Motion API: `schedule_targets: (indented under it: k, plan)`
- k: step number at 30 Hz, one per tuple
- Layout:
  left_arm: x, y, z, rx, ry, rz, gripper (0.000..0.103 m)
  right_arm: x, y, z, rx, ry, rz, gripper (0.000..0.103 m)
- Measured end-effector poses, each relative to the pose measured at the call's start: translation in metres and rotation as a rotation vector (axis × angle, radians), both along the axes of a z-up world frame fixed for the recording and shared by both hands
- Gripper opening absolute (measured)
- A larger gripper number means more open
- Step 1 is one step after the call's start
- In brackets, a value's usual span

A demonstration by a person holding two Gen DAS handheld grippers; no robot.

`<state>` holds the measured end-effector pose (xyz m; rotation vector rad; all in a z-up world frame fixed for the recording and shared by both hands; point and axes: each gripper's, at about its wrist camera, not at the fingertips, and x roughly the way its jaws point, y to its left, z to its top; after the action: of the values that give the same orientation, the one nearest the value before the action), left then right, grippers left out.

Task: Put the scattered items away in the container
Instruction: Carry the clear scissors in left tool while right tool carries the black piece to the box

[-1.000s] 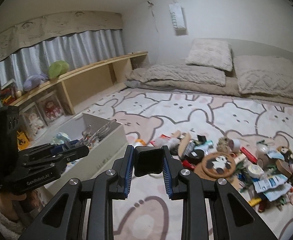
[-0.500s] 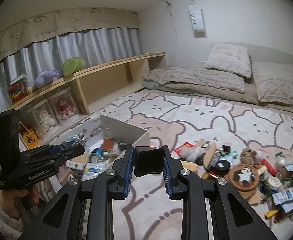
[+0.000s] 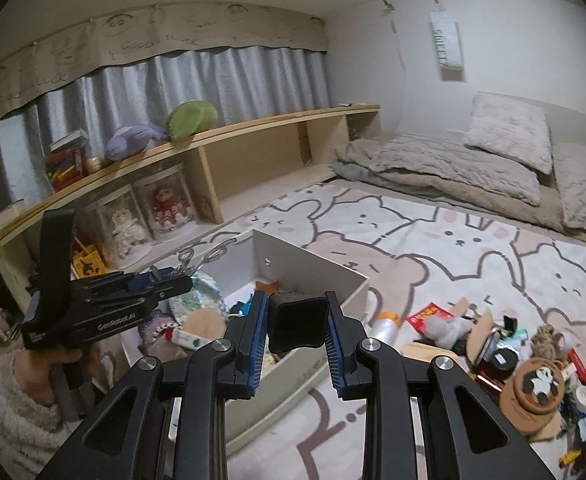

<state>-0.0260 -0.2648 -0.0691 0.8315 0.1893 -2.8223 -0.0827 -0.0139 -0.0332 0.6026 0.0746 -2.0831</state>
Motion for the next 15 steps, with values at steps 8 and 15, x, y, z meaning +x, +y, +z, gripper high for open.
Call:
schedule_targets:
  k: [8, 15]
  plan:
    - [0.000, -0.040, -0.013, 0.016, -0.053, 0.038, 0.031, -0.003, -0.029, -0.003, 0.003, -0.033, 0.049, 0.027]
    - [-0.005, -0.052, -0.031, 0.039, -0.102, 0.015, 0.031, -0.010, -0.056, -0.005, 0.010, -0.060, 0.079, 0.027]
